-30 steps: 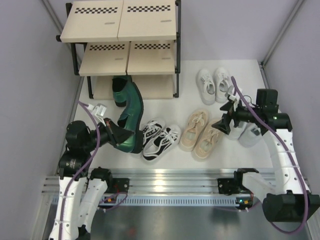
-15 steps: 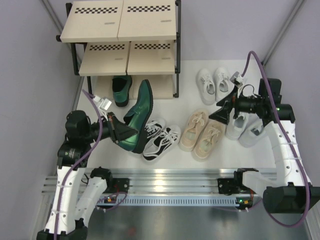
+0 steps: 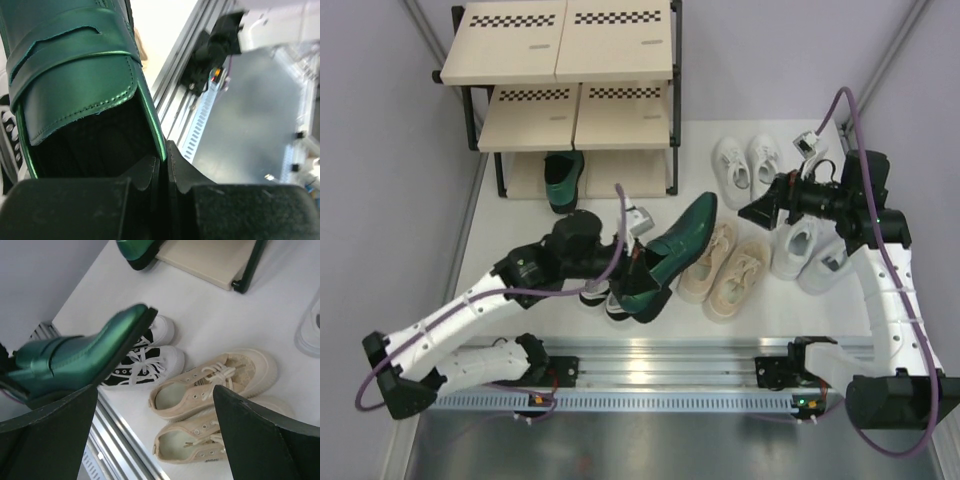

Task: Place and organize the shoes onto the shoe shelf
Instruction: Pick up the shoe at the center of the board.

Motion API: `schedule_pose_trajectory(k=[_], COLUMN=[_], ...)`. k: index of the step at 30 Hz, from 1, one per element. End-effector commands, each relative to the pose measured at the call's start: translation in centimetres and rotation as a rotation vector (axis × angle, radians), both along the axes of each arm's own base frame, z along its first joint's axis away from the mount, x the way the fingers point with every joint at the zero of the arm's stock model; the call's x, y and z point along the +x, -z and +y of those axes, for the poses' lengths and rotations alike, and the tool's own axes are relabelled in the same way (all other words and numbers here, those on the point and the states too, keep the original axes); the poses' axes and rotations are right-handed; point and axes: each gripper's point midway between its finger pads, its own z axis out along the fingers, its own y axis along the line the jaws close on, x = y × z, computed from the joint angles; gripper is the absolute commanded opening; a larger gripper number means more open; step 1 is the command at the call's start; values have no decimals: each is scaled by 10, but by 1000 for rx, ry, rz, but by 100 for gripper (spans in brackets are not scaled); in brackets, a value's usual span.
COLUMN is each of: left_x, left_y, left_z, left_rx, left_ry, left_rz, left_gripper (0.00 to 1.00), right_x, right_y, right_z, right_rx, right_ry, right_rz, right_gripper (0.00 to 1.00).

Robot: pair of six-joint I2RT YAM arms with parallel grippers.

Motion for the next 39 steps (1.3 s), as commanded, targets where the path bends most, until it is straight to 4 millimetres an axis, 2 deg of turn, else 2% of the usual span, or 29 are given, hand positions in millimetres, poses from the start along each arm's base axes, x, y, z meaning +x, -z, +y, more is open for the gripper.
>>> schedule_pose_trajectory(k=[1,2,4,10,12,14,21,24,25,27,28,30,31,32,34,36,37,38,39], left_x=[31,26,31,29,27,25,22,21,22,23,24,25,29,31,35,34,33,31,26], left_y=[-52,-51,-44,-52,-56,-57,-52,-54,-54,-54,-55,-57,-59,-53,-66,-61,-73,-76,-78], left_z=[-36,-46,-60,-93,-98,-104,-121,-127,-130,-133,-135,-136,-136,-135,-133,-125,-125,-123,-116], left_rx=[-65,-55,-19,-14,-23,-31,-42,-58,-58,-59,-67,-80,-90,-85,-146,-176,-233,-258,-293], left_ry=[-77,-51,-53,-10,2,16,54,64,64,64,64,53,30,16,-36,-67,-76,-83,-96], left_rz=[-307,-333,-349,-407,-415,-416,-404,-404,-404,-406,-410,-414,-421,-418,-432,-405,-415,-404,-373], left_gripper=[0,0,0,0,0,0,0,0,0,0,0,0,0,0,0,18,33,45,65], right_x=[16,17,18,15,20,19,27,27,28,26,27,26,26,27,25,23,28,29,27], right_y=[-4,-1,4,17,23,29,31,37,39,41,40,37,37,35,30,25,25,22,21], right_z=[-14,-16,-19,-9,-8,3,20,28,29,32,33,34,33,30,28,23,9,6,4], right_rx=[26,38,81,201,210,207,238,241,241,242,246,252,251,249,260,290,312,327,344], right_ry=[209,247,324,347,356,322,272,218,209,167,157,129,124,124,97,71,107,98,81], right_rz=[65,94,174,310,335,361,388,394,398,395,388,376,371,358,344,334,335,319,324], right_gripper=[99,99,99,99,99,99,99,86,72,56,39,19,3,0,0,0,0,0,0])
